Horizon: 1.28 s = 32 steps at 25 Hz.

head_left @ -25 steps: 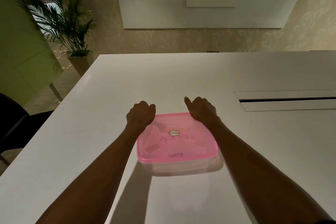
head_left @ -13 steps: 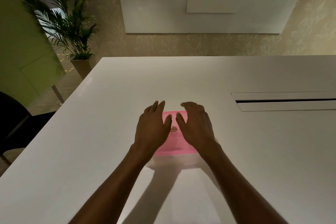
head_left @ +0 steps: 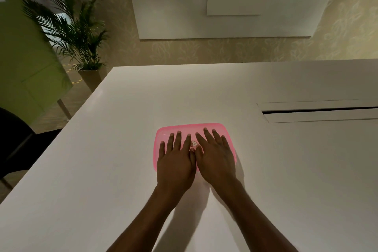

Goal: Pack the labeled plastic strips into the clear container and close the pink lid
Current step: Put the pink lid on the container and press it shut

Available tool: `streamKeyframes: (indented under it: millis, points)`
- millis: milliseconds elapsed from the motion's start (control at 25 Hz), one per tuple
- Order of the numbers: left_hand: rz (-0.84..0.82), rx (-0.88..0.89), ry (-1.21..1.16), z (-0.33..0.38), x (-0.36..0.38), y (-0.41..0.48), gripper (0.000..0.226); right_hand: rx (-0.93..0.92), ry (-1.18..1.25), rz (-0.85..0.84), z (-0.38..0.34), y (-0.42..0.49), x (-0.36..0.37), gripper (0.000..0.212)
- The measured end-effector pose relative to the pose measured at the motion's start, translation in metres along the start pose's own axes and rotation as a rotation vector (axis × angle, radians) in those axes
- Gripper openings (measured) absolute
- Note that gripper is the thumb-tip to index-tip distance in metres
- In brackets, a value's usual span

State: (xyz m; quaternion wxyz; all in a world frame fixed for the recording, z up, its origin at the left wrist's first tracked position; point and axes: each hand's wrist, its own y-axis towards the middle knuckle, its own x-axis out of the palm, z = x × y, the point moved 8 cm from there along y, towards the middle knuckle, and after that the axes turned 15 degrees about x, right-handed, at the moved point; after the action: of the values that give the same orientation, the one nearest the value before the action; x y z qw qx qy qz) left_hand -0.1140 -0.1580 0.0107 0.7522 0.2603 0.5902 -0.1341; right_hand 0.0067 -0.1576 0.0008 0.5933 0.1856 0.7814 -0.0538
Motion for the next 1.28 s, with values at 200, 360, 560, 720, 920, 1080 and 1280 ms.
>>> streamKeyframes:
  millis: [200,360,560,720,920,1080,1280]
  points:
    - [0.012,0.022,0.043,-0.007,0.008,0.01,0.057,0.022,0.028,0.036,-0.001,0.008,0.001,0.05]
    - [0.055,0.005,0.043,-0.015,0.008,0.029,0.063,0.021,0.026,0.041,-0.004,0.031,0.007,0.051]
    - [0.068,-0.011,0.053,-0.03,0.014,0.061,0.065,0.022,0.024,0.064,-0.008,0.065,0.013,0.05]
    - [0.079,-0.003,0.064,-0.042,0.015,0.088,0.065,0.034,0.017,0.082,-0.011,0.095,0.018,0.049]
    - [0.096,-0.004,0.061,-0.054,0.02,0.122,0.066,0.019,-0.012,0.083,-0.014,0.132,0.023,0.049]
    - [0.083,-0.004,0.065,-0.064,0.027,0.146,0.061,0.013,-0.001,0.096,-0.016,0.157,0.027,0.049]
    - [0.129,-0.042,0.078,-0.067,0.021,0.158,0.057,0.012,0.055,0.146,-0.017,0.175,0.028,0.045]
